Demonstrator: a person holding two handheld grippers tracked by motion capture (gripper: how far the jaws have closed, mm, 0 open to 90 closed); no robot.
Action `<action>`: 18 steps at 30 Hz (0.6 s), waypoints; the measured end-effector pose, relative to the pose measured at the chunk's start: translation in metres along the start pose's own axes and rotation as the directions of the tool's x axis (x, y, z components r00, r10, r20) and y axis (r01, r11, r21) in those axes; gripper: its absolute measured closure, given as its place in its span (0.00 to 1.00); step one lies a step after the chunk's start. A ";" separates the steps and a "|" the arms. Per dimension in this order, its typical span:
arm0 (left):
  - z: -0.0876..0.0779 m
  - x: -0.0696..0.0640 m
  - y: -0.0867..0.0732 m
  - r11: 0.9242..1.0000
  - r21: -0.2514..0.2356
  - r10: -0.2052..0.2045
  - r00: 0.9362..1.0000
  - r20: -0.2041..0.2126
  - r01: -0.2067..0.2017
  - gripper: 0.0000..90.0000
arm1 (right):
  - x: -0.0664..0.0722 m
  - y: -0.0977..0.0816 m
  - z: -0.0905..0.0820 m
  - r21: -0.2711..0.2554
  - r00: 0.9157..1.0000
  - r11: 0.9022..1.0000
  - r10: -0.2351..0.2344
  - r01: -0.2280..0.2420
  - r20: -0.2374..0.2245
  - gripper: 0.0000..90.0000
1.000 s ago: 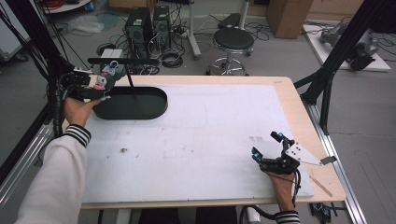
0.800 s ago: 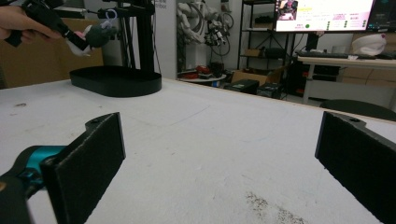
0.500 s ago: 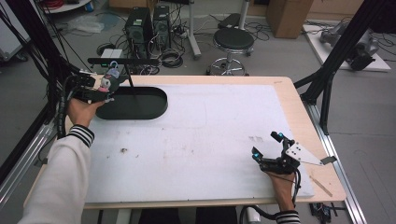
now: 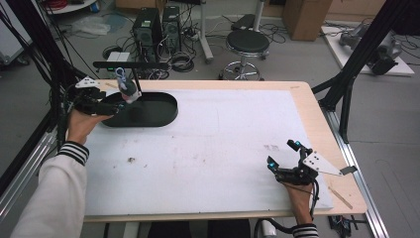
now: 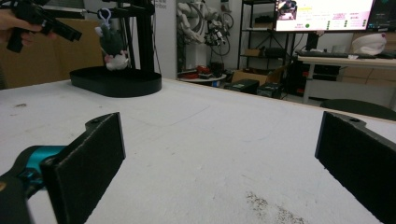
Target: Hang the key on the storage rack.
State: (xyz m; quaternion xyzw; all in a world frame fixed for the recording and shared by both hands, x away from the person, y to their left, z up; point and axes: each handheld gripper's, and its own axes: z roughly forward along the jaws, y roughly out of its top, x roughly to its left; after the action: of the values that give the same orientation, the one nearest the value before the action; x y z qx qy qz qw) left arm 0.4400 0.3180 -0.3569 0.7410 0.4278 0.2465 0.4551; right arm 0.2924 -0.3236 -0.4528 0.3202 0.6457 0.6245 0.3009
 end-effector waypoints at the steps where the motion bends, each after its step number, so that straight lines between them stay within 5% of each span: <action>1: -0.004 -0.002 -0.002 1.000 -0.023 -0.001 1.000 0.019 0.002 0.02 | 0.000 0.000 0.000 -0.001 1.000 1.000 -0.004 0.004 0.000 0.01; 6: -0.024 -0.018 -0.017 0.992 -0.121 0.029 0.999 0.043 -0.024 0.02 | 0.000 0.000 0.000 0.006 1.000 1.000 -0.007 0.007 0.000 0.01; 18: -0.060 -0.070 -0.070 0.957 -0.288 0.080 0.987 0.139 -0.037 0.02 | 0.001 0.000 0.000 0.003 1.000 1.000 -0.008 0.008 0.004 0.01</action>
State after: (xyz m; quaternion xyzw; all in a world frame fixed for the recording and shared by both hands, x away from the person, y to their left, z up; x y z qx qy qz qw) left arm 0.3306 0.3010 -0.3893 0.6966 0.3305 0.2625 0.5802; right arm 0.2917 -0.3230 -0.4527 0.3192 0.6474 0.6216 0.3044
